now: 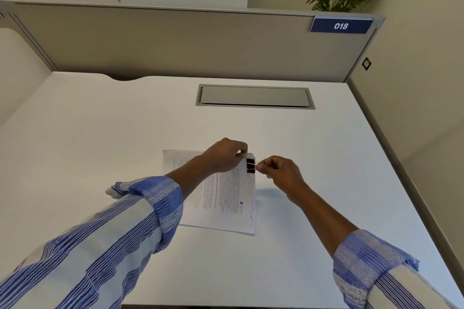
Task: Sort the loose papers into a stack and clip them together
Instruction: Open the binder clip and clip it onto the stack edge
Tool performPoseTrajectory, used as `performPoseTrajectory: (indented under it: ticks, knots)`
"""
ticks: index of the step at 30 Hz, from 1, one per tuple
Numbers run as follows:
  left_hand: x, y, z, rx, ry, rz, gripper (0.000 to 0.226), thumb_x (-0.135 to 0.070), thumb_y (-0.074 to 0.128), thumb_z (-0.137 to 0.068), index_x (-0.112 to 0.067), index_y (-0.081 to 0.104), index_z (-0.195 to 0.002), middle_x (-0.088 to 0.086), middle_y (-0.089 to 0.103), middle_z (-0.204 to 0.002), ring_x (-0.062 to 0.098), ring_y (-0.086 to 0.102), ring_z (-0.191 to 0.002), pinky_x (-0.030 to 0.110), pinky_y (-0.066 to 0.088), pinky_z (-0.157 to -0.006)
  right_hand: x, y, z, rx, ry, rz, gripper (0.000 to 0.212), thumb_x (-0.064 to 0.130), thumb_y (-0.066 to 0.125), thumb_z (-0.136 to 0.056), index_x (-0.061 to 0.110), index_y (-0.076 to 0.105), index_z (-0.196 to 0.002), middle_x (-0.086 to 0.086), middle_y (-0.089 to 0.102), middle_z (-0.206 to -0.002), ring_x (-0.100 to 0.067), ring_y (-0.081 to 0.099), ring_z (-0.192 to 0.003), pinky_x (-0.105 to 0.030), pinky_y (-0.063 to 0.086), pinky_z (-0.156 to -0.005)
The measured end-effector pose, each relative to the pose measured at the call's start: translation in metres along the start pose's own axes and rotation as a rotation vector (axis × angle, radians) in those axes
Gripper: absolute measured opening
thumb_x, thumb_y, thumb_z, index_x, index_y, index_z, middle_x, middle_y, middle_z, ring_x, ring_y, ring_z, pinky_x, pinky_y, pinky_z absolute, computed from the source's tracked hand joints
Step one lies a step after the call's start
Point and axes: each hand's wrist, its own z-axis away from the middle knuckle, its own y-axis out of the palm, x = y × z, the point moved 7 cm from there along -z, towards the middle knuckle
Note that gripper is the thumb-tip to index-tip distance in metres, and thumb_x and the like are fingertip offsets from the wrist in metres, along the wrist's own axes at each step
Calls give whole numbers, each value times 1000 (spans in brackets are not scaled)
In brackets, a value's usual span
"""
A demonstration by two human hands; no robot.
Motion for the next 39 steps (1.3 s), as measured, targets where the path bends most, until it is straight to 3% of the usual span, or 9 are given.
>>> performPoseTrajectory:
  ticks: [5,9,14,19,25,28,33,36,39]
  knots:
    - [-1,2,1,-5,0,6,22,-20,46,-104,-10,65,-103,9,70,-101,23,63,-77,34,50,-67,3,5,1,81,-12,22,28,38,76,-86,18,71,-106,8,73,-99,-7,64,-87,-22,48,-75]
    - [0,-5,2,-36,10,33,19,-19,49,-103,-12,66,-101,8,71,-95,11,59,-62,26,44,-60,-6,8,8,175,65,-15,68,66,71,-78,26,54,-130,6,71,-117,-11,66,-107,-34,55,-90]
    - [17,-36,4,-122,-47,184,18,-25,54,-102,-14,66,-95,-4,65,-68,13,65,-47,26,52,-54,-45,17,29,371,175,-263,73,74,61,-79,20,64,-127,-4,73,-122,-22,70,-111,-42,54,-100]
    - [64,-69,11,-333,-219,436,16,-24,57,-99,-17,66,-87,3,63,-51,13,56,-38,24,46,-45,-78,38,46,391,306,-623,98,70,83,-55,12,60,-130,-16,68,-129,-30,65,-122,-45,48,-104]
    - [120,-74,28,-552,-408,842,20,-17,61,-97,-14,64,-77,6,54,-45,17,49,-33,23,37,-40,-58,84,45,325,263,-559,38,18,64,-96,13,60,-133,-8,73,-124,-28,68,-115,-41,54,-99]
    - [147,-71,41,-602,-493,896,22,-20,64,-96,-13,63,-75,4,52,-45,15,43,-29,22,31,-41,-50,98,34,219,242,-447,30,14,63,-96,21,66,-125,-4,75,-119,-29,69,-113,-51,53,-101]
    - [189,-35,66,-311,-597,721,27,-28,69,-92,-7,56,-81,9,50,-62,17,40,-40,20,26,-39,-28,105,12,60,250,-275,23,10,57,-97,17,67,-116,-3,74,-115,-26,68,-105,-45,54,-99]
    - [206,9,87,34,-645,666,21,-18,71,-89,1,63,-94,15,54,-68,15,42,-37,18,28,-39,-17,112,-3,27,278,-223,29,11,54,-98,16,64,-125,-7,70,-120,-29,66,-108,-45,53,-99]
    - [217,30,105,149,-700,656,19,-4,66,-88,8,65,-103,18,58,-67,18,45,-38,19,32,-38,-6,121,-20,11,286,-129,32,11,52,-98,13,63,-128,-8,69,-123,-30,65,-108,-40,54,-93]
